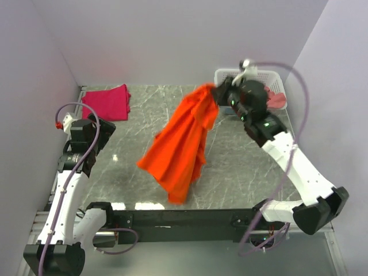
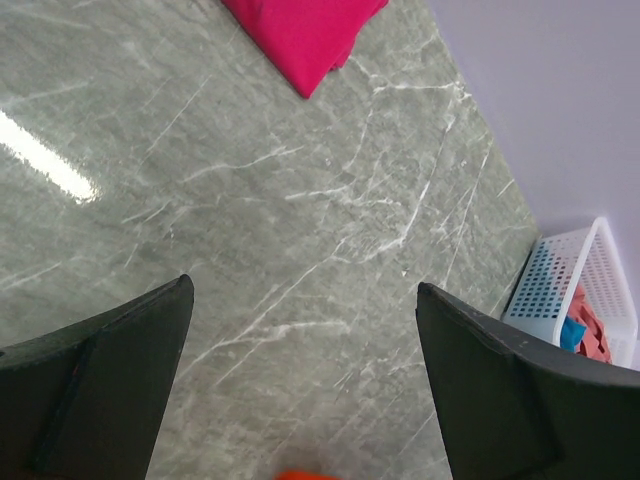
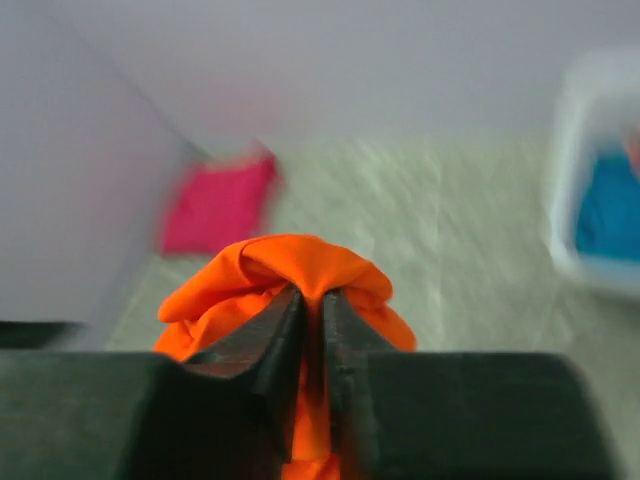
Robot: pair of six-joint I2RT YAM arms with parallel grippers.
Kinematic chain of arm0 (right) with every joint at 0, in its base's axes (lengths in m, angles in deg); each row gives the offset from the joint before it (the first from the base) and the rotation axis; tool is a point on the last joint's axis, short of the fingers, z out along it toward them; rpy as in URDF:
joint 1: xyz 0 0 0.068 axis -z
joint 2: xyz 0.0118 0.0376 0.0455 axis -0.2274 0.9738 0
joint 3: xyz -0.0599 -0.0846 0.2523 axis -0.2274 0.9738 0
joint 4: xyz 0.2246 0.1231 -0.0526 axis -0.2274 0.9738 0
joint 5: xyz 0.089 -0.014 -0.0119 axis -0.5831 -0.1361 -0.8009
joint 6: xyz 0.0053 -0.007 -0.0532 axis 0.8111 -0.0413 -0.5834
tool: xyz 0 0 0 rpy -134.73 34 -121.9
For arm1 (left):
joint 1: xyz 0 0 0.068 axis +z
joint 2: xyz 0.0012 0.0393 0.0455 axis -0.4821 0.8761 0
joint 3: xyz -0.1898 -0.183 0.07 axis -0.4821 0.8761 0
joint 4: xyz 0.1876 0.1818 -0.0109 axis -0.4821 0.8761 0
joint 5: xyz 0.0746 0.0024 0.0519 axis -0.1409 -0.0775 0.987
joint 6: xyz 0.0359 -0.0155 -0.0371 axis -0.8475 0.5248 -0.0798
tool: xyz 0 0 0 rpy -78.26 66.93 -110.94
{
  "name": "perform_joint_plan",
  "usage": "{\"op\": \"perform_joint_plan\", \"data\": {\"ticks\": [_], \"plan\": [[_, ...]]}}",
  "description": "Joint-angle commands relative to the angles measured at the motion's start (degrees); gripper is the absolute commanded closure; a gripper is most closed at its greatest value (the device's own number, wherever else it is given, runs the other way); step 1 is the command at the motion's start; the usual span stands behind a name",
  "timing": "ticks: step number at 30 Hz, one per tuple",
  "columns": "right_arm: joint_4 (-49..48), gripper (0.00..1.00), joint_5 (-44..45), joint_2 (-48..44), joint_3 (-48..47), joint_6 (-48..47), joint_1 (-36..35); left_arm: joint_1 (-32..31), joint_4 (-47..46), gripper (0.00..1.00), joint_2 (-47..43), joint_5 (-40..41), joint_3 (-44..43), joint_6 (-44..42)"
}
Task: Fold and stack the t-shirts
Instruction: Move the tshirt to the center of the board, then flatten the tshirt out
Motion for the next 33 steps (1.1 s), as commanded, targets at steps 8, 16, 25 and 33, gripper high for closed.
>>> {"op": "perform_joint_plan", "data": {"ticks": [8, 16, 25, 33], "plan": [[5.5, 0.13, 5.1, -6.2, 36.3, 13.5, 12.4, -0.4, -5.9, 0.01, 5.9, -15.3, 7.2, -0.3], [4.3, 0.13, 1.0, -9.3, 46.1, 10.2, 11.8, -23.7, -4.3, 0.00, 22.5, -10.7, 5.5, -0.1], [3.9, 0.15, 2.6, -7.2, 46.9, 10.1, 11.9, -35.1, 0.7, 0.06, 23.1, -9.0, 10.0, 5.0], [2.8, 0.16, 1.3, -4.0, 46.6, 10.6, 11.9, -39.5, 5.8, 0.30, 26.4, -3.4, 11.9, 8.6]]}}
